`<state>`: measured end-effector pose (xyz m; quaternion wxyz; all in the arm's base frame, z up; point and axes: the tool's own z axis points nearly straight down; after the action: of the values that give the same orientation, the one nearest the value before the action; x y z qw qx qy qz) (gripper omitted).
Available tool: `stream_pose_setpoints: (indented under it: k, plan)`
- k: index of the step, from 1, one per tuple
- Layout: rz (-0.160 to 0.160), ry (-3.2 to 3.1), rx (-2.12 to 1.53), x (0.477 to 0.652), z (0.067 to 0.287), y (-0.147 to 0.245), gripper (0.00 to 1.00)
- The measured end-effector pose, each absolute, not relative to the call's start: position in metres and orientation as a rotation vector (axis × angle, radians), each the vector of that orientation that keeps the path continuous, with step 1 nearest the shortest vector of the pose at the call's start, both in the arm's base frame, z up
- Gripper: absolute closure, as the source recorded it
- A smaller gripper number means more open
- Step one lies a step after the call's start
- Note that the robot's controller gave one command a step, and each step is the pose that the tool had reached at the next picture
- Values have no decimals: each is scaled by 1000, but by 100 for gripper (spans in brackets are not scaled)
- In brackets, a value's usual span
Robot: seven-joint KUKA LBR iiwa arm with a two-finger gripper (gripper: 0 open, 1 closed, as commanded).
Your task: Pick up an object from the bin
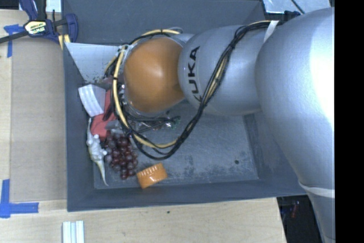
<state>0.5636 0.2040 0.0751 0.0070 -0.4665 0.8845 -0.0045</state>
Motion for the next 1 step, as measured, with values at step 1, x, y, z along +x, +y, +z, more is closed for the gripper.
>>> stream_pose_setpoints:
  k: [1]
  plan:
    - [-9, 2771, -1459, 561, 86, 204, 100]
